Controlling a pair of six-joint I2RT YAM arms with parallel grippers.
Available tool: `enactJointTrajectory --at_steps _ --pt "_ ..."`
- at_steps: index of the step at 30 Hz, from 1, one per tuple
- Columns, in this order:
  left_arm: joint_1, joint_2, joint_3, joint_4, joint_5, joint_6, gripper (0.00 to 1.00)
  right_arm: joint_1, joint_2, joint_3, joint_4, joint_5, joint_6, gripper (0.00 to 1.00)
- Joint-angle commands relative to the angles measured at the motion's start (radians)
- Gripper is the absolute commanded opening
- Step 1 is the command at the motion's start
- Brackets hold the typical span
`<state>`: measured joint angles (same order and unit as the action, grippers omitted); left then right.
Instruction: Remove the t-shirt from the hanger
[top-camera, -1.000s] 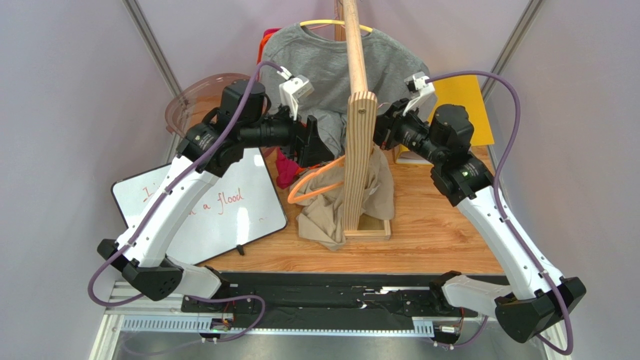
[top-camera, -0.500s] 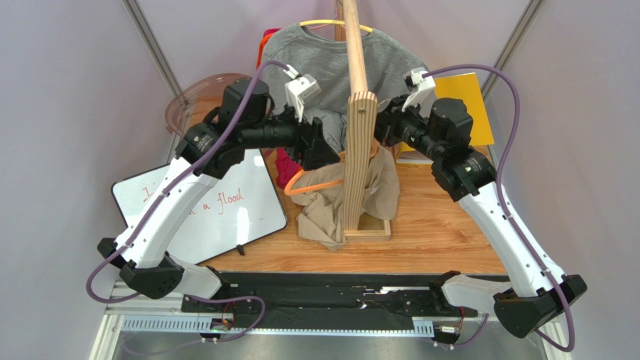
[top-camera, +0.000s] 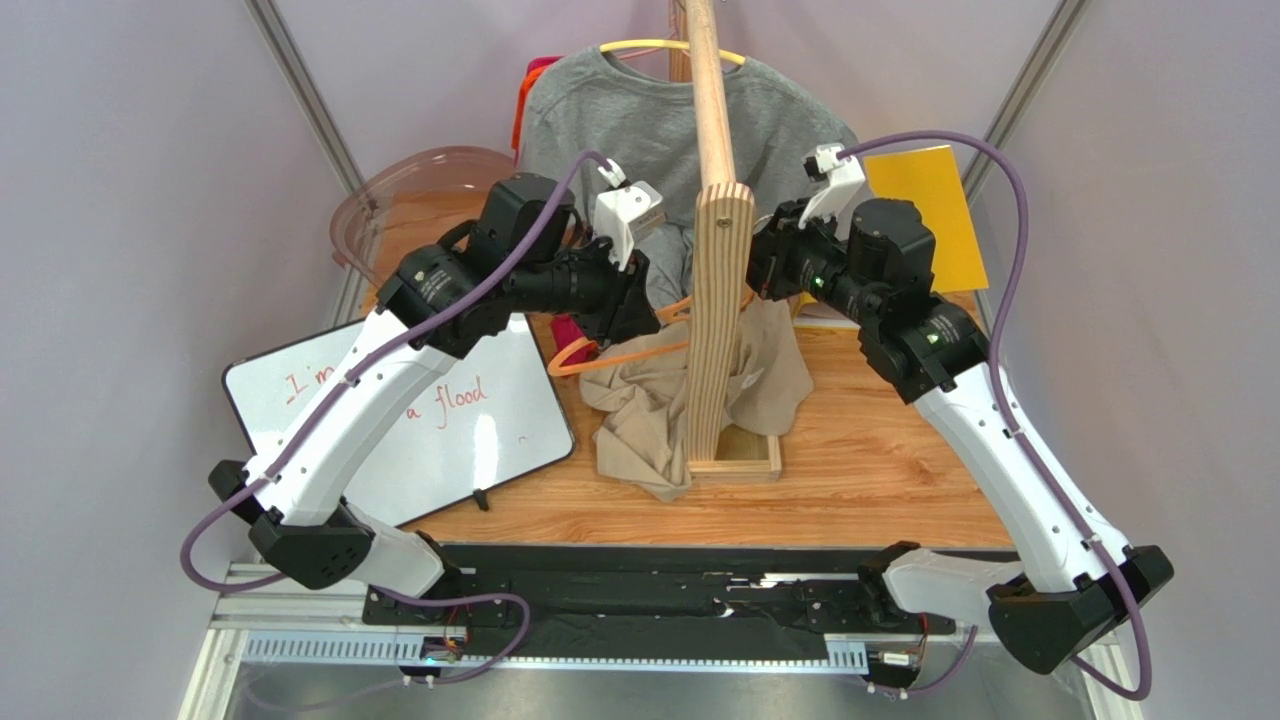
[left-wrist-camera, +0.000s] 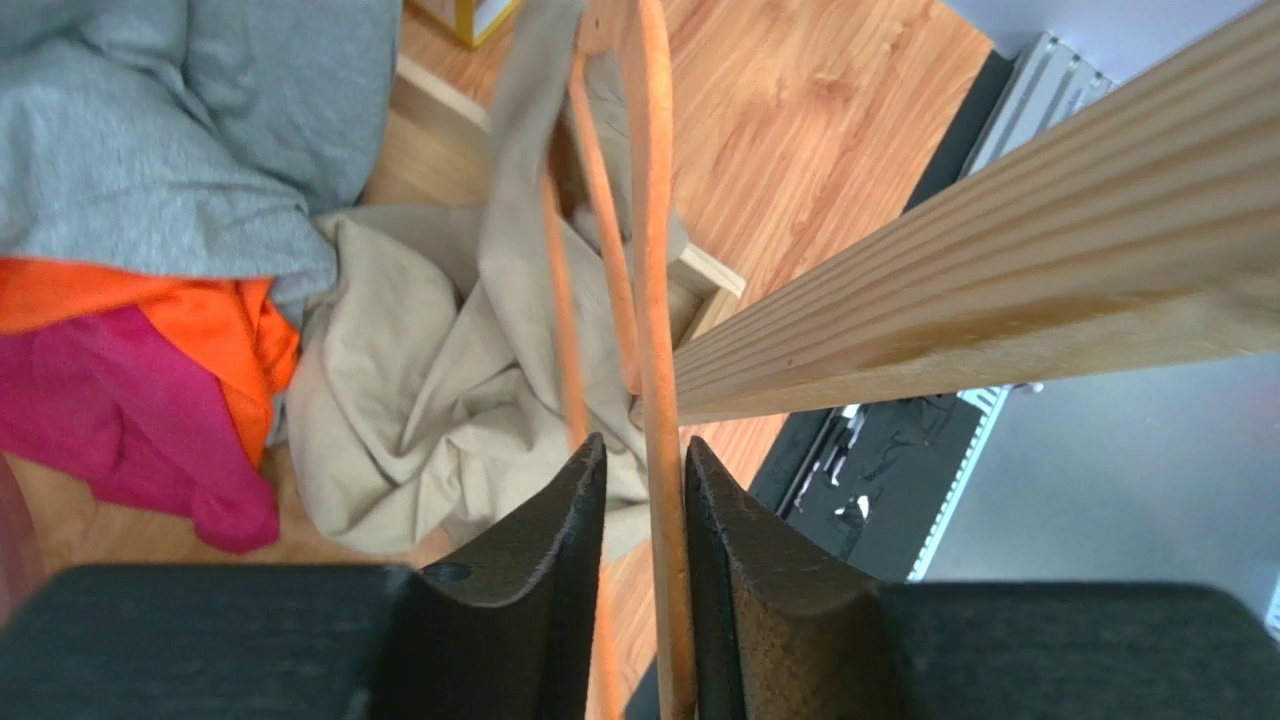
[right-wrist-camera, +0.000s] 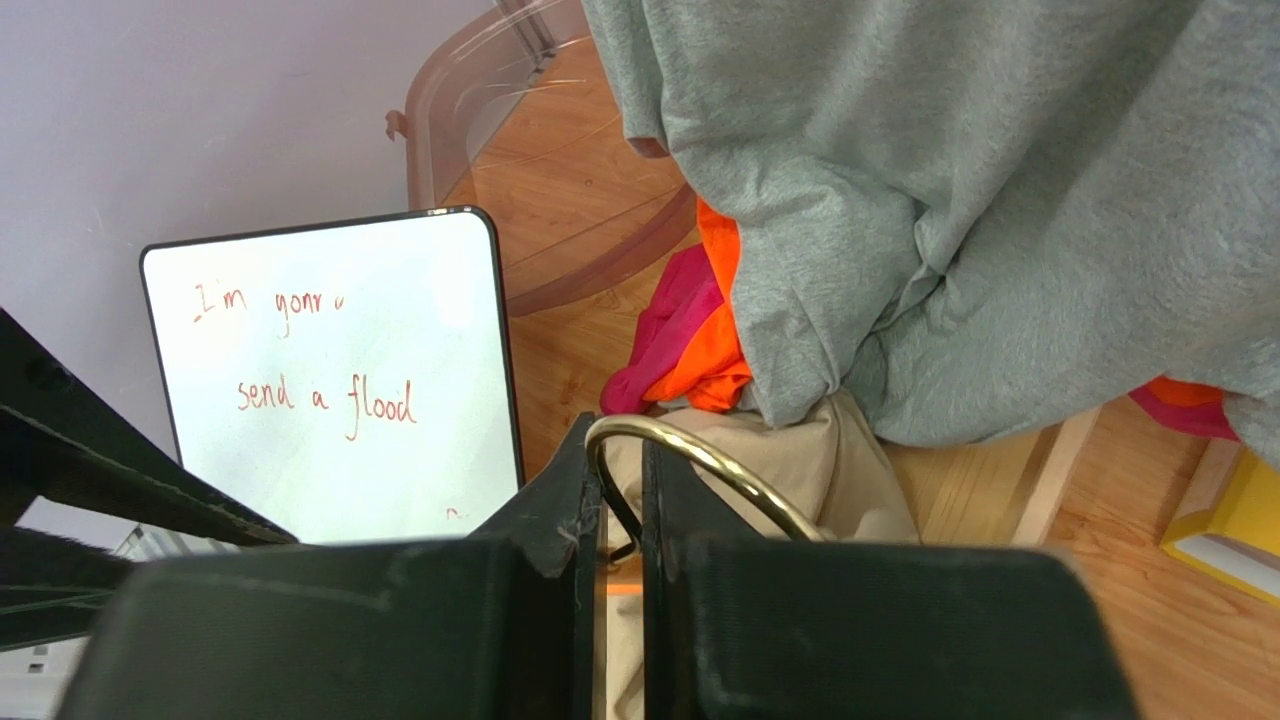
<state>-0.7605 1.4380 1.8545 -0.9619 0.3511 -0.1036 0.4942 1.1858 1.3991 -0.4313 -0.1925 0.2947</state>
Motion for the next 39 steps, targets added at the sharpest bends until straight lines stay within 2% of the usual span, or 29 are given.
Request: enactJointTrajectory --at_steps 1,2,4,7,9,10,11,12,14,15,17,18,20,24,27,32,35,39 --pt "-0.011 0.019 0.022 -0.038 -0.047 0.035 0.28 0.006 -0.063 0.017 0.062 0.007 0.124 0.0" --pt "-0.013 0.019 0.023 -0.047 -0.041 0.038 0.26 0.006 -0.067 0.012 0.059 0.016 0.129 0.0" --pt "-0.013 0.019 0.025 -0.055 -0.034 0.044 0.11 0.006 -0.077 0.015 0.048 0.034 0.133 0.0" --pt "-0.013 0.024 0.032 -0.064 -0.029 0.061 0.08 0.006 -0.087 0.014 0.04 0.039 0.146 0.0" --pt "-0.013 0.035 0.048 -0.083 -0.029 0.062 0.0 0.006 -0.098 0.014 0.042 0.034 0.161 0.0" --pt "-0.013 0.036 0.051 -0.086 -0.034 0.062 0.0 0.006 -0.097 0.02 0.039 0.028 0.164 0.03" --pt "-0.013 0.033 0.06 -0.096 -0.04 0.061 0.0 0.006 -0.1 0.024 0.031 0.031 0.167 0.09" --pt "-0.013 0.027 0.066 -0.104 -0.064 0.065 0.0 0.006 -0.101 0.028 0.017 0.037 0.167 0.28" --pt "-0.013 0.021 0.096 -0.136 -0.09 0.071 0.0 0.006 -0.109 0.025 -0.044 0.086 0.165 0.46" --pt "-0.013 0.021 0.115 -0.153 -0.099 0.073 0.0 0.006 -0.127 0.011 -0.062 0.115 0.164 0.6" --pt "-0.013 0.018 0.156 -0.204 -0.104 0.076 0.0 0.006 -0.153 -0.058 -0.089 0.226 0.162 0.69" --pt "-0.013 0.012 0.163 -0.213 -0.107 0.079 0.0 0.006 -0.182 -0.087 -0.086 0.257 0.159 0.78" --pt "-0.013 0.001 0.164 -0.218 -0.113 0.082 0.0 0.006 -0.218 -0.196 -0.041 0.295 0.146 0.83" --pt "-0.013 -0.022 0.149 -0.202 -0.1 0.064 0.0 0.006 -0.296 -0.382 0.074 0.265 0.118 0.85" --pt "-0.013 -0.033 0.14 -0.193 -0.061 0.059 0.0 0.006 -0.328 -0.477 0.179 0.235 0.106 0.83" --pt "-0.013 -0.06 0.124 -0.169 -0.046 0.039 0.0 0.006 -0.328 -0.555 0.345 0.093 0.124 0.71" --pt "-0.013 -0.074 0.124 -0.169 -0.05 0.039 0.0 0.007 -0.308 -0.565 0.39 0.018 0.141 0.7" --pt "-0.013 -0.091 0.11 -0.153 -0.043 0.027 0.0 0.006 -0.295 -0.58 0.394 0.01 0.168 0.7"
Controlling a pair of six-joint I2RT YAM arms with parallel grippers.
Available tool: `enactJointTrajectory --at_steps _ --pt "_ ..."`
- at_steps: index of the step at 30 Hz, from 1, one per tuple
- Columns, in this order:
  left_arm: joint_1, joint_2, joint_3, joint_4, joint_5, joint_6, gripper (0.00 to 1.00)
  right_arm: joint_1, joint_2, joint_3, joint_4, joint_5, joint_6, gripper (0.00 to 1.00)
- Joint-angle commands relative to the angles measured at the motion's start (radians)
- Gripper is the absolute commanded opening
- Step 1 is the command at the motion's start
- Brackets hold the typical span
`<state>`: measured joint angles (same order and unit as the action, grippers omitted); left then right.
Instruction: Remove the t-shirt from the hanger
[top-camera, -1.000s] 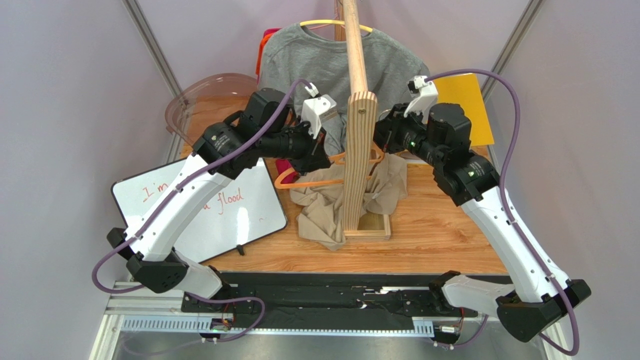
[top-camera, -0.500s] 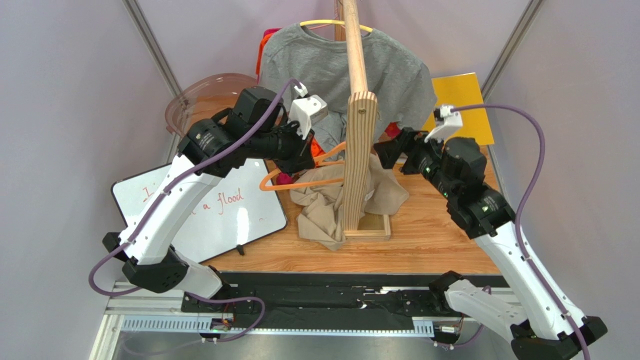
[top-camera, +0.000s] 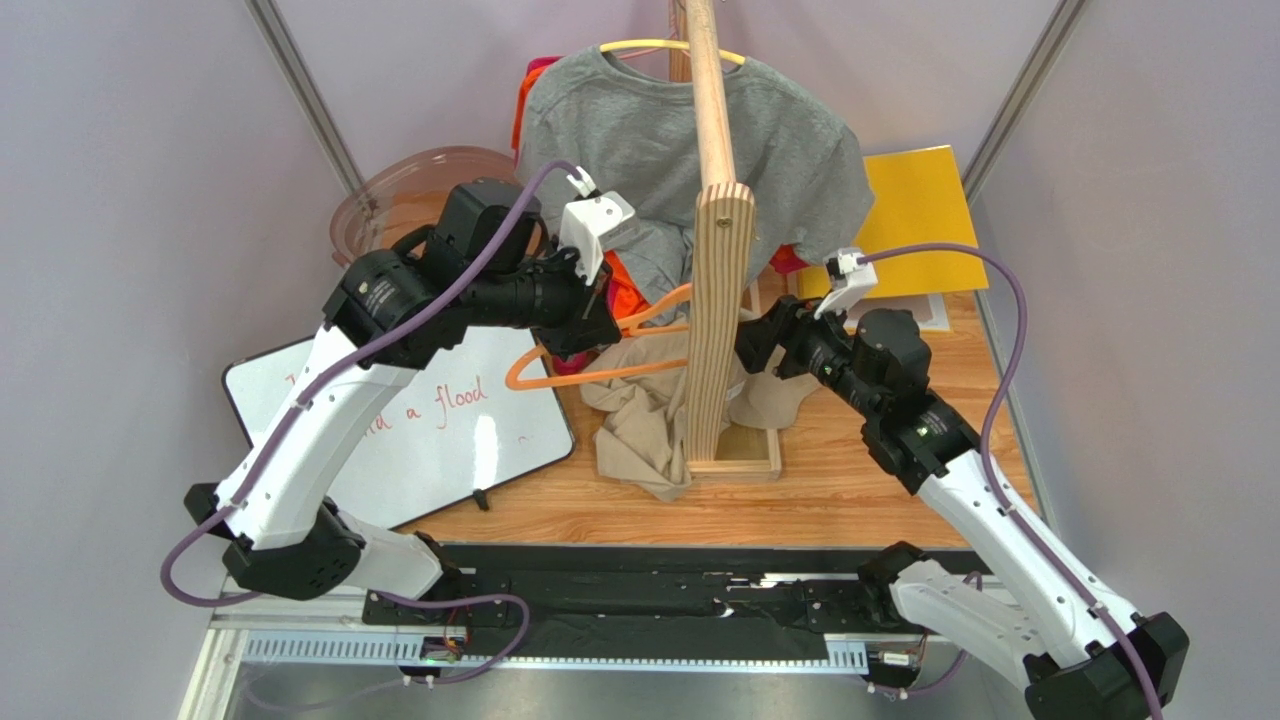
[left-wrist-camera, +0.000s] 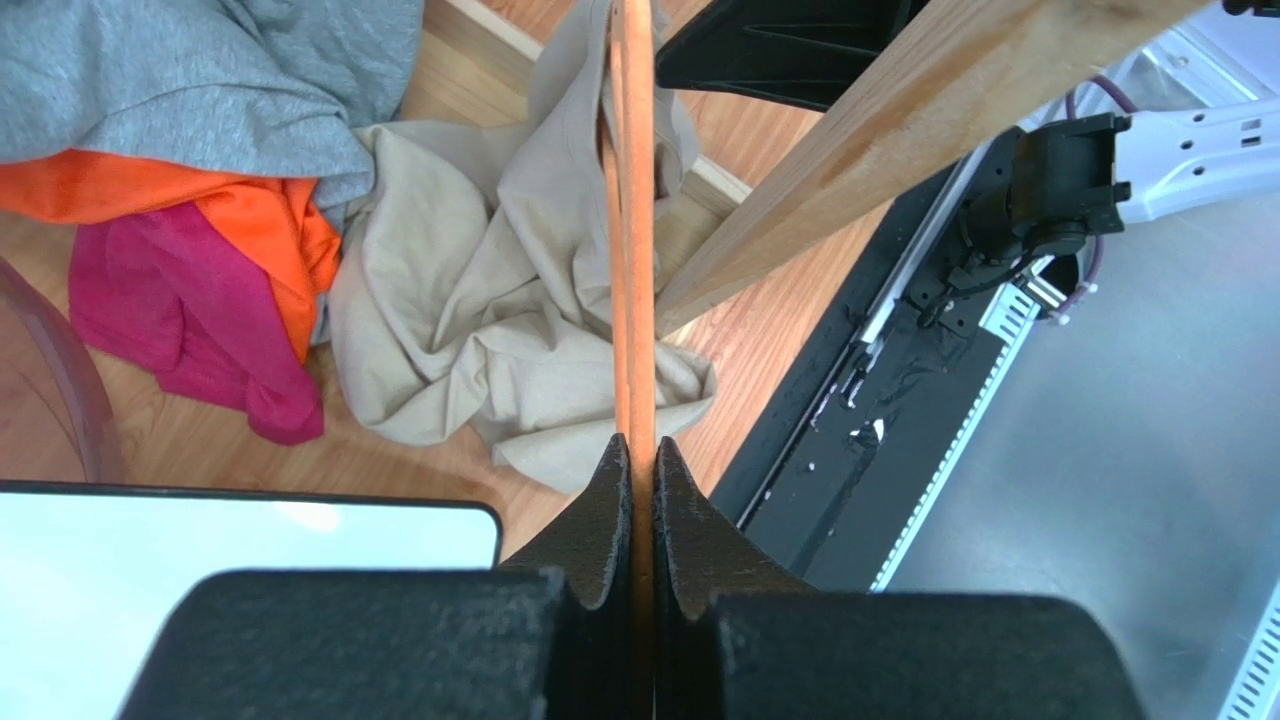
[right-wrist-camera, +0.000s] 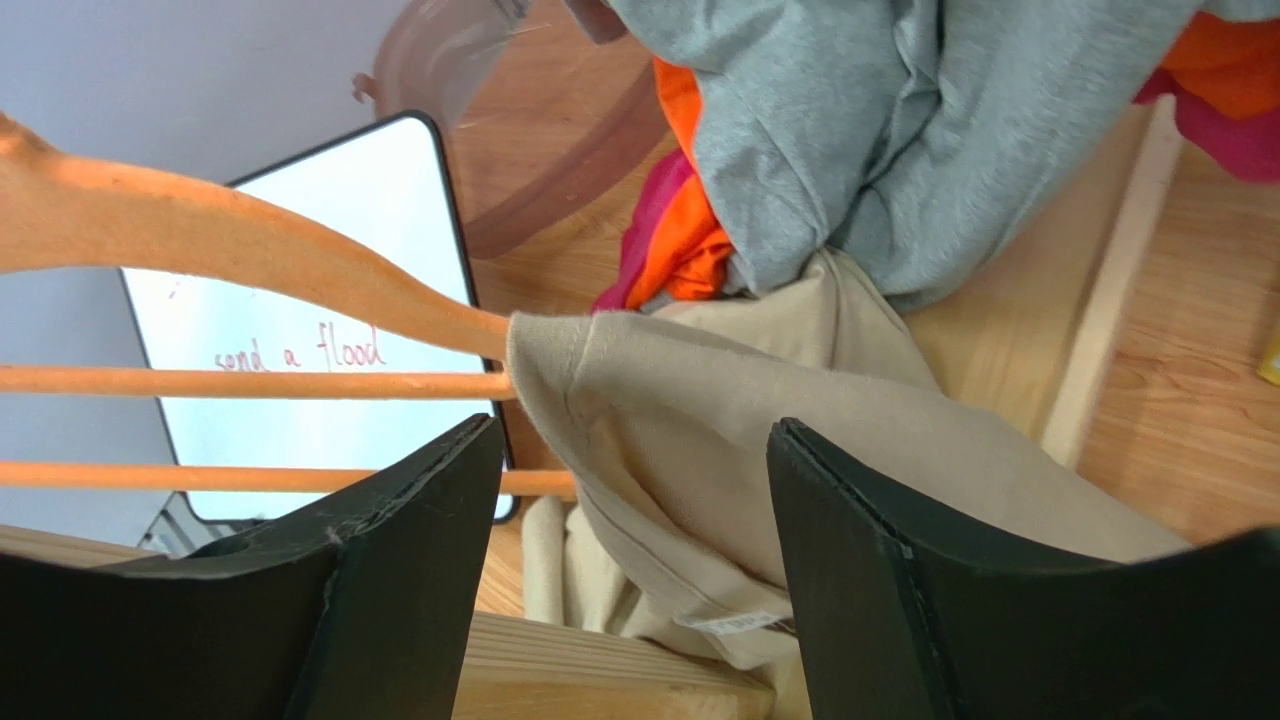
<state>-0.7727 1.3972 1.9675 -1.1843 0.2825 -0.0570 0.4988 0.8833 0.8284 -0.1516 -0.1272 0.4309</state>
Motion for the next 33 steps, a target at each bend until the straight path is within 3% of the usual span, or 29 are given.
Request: enactJointTrajectory --at_steps 1,4,7,10,11,13,18,20,28,33 --pt "0.0 -0.052 -0.007 0.072 0.033 -0.024 0.0 0.001 0.012 -0.017 0.127 -0.055 0.037 0.7" --pt "0.0 -0.066 -0.027 0.106 0.056 -0.029 0.0 0.001 0.037 -0.017 0.139 -0.066 0.051 0.68" --pt "0.0 -0.075 -0.039 0.114 0.073 -0.038 0.0 0.003 0.051 -0.014 0.118 0.022 0.06 0.58" --pt "0.0 -0.104 -0.073 0.136 0.063 -0.046 0.0 0.003 0.054 -0.002 0.075 0.124 0.072 0.33" --pt "0.001 -0.122 -0.081 0.144 0.052 -0.052 0.0 0.003 0.051 0.001 0.066 0.179 0.084 0.14" --pt "0.001 -0.139 -0.1 0.155 0.029 -0.061 0.0 0.003 0.043 -0.002 0.025 0.284 0.104 0.0" --pt "0.001 -0.197 -0.13 0.137 -0.049 -0.072 0.0 -0.015 0.029 0.003 -0.101 0.547 0.184 0.0" --pt "0.001 -0.234 -0.159 0.129 -0.071 -0.072 0.0 -0.057 0.032 0.011 -0.141 0.575 0.21 0.0" --pt "0.003 -0.391 -0.262 0.08 -0.183 -0.095 0.0 -0.143 0.037 0.003 -0.177 0.528 0.172 0.0" --pt "0.004 -0.471 -0.22 0.086 -0.256 -0.106 0.0 -0.143 0.013 -0.026 -0.126 0.476 0.146 0.0"
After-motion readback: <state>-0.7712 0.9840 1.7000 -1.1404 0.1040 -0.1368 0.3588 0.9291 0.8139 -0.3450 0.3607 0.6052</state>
